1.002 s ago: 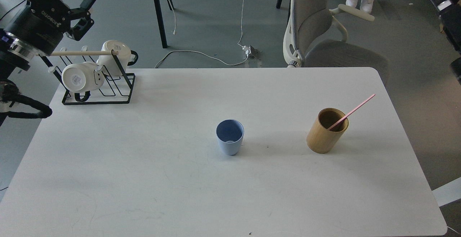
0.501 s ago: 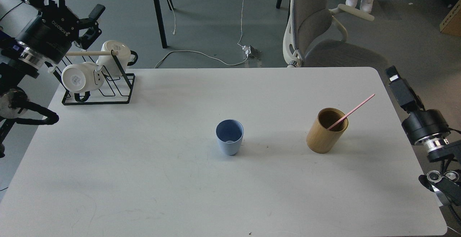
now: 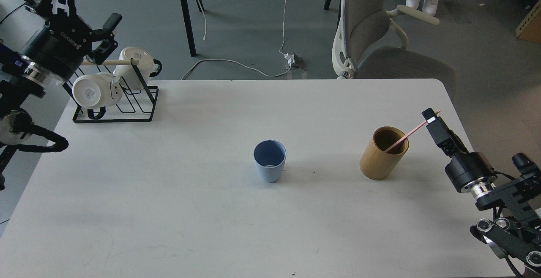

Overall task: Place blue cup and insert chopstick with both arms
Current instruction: 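Move the right gripper to the pink straw in the tan cup, then grasp the pink straw and pull it up out of the tan cup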

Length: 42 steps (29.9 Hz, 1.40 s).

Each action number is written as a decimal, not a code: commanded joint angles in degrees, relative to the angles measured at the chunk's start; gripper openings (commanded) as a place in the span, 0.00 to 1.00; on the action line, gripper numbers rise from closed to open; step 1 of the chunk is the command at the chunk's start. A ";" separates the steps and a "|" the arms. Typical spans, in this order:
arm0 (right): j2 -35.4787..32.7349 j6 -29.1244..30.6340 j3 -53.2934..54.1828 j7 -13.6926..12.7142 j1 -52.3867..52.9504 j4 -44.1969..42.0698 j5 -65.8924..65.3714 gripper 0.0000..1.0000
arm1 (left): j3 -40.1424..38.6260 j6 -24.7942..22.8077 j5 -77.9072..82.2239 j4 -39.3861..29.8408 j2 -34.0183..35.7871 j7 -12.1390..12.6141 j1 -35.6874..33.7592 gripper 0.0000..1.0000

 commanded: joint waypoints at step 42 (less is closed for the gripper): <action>-24.25 0.00 2.78 0.00 12.69 26.63 10.28 0.00 | 0.00 0.00 -0.08 5.09 -2.19 0.00 3.60 0.98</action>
